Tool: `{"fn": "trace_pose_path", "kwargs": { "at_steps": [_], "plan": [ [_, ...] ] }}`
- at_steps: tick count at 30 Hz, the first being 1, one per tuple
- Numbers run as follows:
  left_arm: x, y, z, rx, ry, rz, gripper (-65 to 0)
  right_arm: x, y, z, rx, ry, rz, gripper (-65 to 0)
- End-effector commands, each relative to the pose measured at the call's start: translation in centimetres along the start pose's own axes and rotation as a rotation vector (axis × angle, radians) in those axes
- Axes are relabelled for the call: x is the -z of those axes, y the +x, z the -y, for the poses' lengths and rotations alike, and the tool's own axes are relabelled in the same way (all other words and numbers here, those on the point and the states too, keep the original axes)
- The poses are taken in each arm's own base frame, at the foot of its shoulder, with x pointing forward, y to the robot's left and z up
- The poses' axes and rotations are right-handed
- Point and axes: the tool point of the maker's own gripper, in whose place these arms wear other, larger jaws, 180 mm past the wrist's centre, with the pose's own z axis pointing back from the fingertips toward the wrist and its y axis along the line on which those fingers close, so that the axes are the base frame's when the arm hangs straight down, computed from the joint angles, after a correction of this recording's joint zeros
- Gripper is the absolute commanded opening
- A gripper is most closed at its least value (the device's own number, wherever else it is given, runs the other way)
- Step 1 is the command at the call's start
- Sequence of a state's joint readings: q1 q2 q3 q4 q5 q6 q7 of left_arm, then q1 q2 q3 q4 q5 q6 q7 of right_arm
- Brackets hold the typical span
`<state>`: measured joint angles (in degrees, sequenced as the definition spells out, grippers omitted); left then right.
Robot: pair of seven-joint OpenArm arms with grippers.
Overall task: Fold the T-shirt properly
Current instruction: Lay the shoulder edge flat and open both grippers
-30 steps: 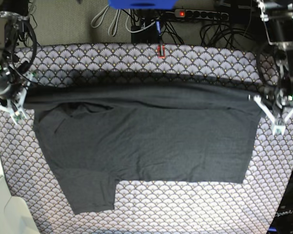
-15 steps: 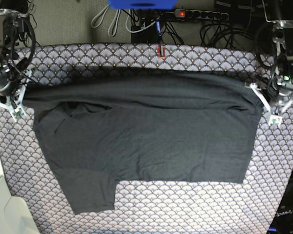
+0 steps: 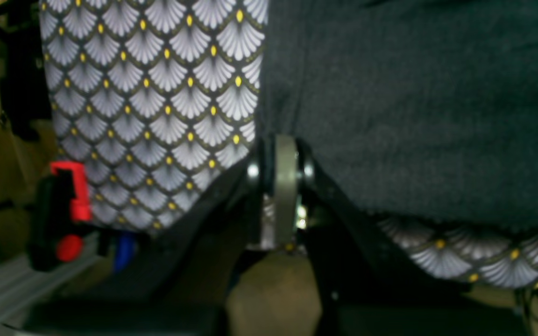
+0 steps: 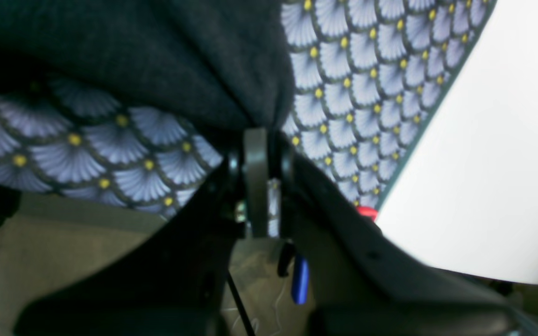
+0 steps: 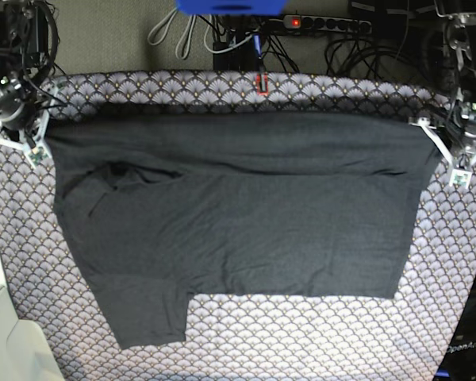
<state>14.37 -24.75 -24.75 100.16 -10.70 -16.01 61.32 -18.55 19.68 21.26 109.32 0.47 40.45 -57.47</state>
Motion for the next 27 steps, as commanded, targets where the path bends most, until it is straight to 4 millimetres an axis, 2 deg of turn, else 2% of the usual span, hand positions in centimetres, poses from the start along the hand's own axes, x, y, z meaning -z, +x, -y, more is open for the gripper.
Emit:
{"fn": "trace_pose_path", "kwargs": {
  "at_steps": [1,6,10,18,27],
  "plan": [
    [-0.3,0.7,-1.1,0.026,0.024,0.019,-64.2,-0.4,0.1,1.1,-0.006,-0.034,0.005,-64.8],
    [0.8,-0.9,-0.8,0.061,-0.016,-0.034,-64.2,-0.8,-1.4,2.2,0.031,-0.061,-0.024,-64.8],
    [1.3,-1.8,-0.8,0.052,-0.023,-0.063,-64.2,-0.9,-1.9,2.5,0.018,-0.066,-0.037,-64.8],
    [1.1,-2.1,-1.5,0.072,-0.011,-0.080,-64.2,-1.0,-3.8,1.2,0.003,-0.036,-0.083,-64.8],
    [1.2,-3.3,-1.1,0.080,-0.019,-0.107,-64.2,-1.0,-4.1,1.1,0.002,-0.033,-0.090,-64.8]
  ]
}}
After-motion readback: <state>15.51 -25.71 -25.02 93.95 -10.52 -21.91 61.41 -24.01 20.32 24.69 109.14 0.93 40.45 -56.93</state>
